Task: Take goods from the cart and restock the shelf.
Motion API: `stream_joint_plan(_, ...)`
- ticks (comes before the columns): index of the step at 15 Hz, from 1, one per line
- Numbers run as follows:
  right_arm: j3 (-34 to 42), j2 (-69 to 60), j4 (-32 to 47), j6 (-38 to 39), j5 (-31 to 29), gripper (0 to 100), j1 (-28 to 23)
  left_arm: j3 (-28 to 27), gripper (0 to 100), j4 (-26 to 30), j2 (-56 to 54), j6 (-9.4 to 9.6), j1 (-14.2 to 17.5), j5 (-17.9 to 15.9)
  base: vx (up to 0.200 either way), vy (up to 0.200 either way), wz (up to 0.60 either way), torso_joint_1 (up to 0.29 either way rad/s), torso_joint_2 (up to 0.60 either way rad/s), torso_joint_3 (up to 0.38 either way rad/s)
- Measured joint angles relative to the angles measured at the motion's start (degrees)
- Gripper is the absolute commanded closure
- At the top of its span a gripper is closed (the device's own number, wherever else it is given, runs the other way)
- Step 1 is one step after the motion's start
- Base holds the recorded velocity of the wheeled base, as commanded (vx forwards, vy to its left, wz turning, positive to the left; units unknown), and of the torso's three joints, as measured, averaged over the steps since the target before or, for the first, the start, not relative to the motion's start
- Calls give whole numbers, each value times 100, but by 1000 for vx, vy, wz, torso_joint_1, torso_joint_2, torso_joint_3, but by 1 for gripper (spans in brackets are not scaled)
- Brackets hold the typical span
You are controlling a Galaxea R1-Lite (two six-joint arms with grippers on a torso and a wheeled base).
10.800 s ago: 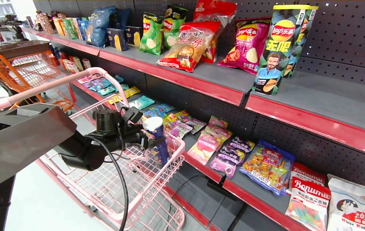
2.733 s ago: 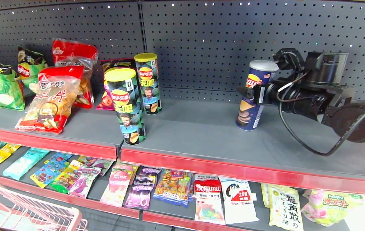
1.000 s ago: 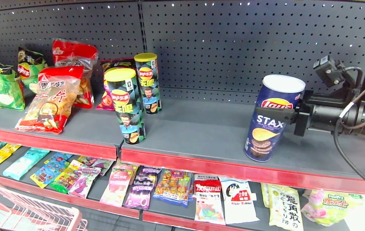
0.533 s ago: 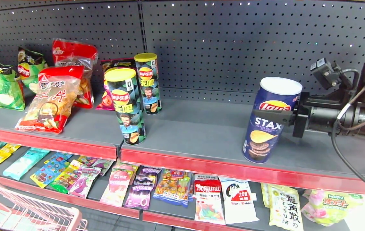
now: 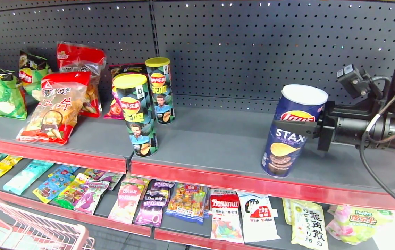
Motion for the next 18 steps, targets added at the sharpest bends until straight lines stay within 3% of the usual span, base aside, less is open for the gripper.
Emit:
stream_joint_plan(1,22,-7,-2,-24,6,100,0,0,100,0,0,0,0,0,0,0,0,0,0,0)
stream_joint_plan(2,49,-11,-11,-80,20,0,-5,0,100,0,0,-2,-2,0,0,0,0,0,0,0)
stream_joint_plan(8,79,-52,22,-169,-49,0,-46,0,100,0,-9,0,0,0,0,0,0,0,0,0)
stream_joint_plan(11,291,-330,26,-160,-268,0,-313,-11,100,-2,-9,0,-2,-9,0,0,0,0,0,0)
stream_joint_plan(18,1852,-2100,48,119,-334,0,-549,2,100,-13,-22,-6,-21,-35,0,0,0,0,0,0)
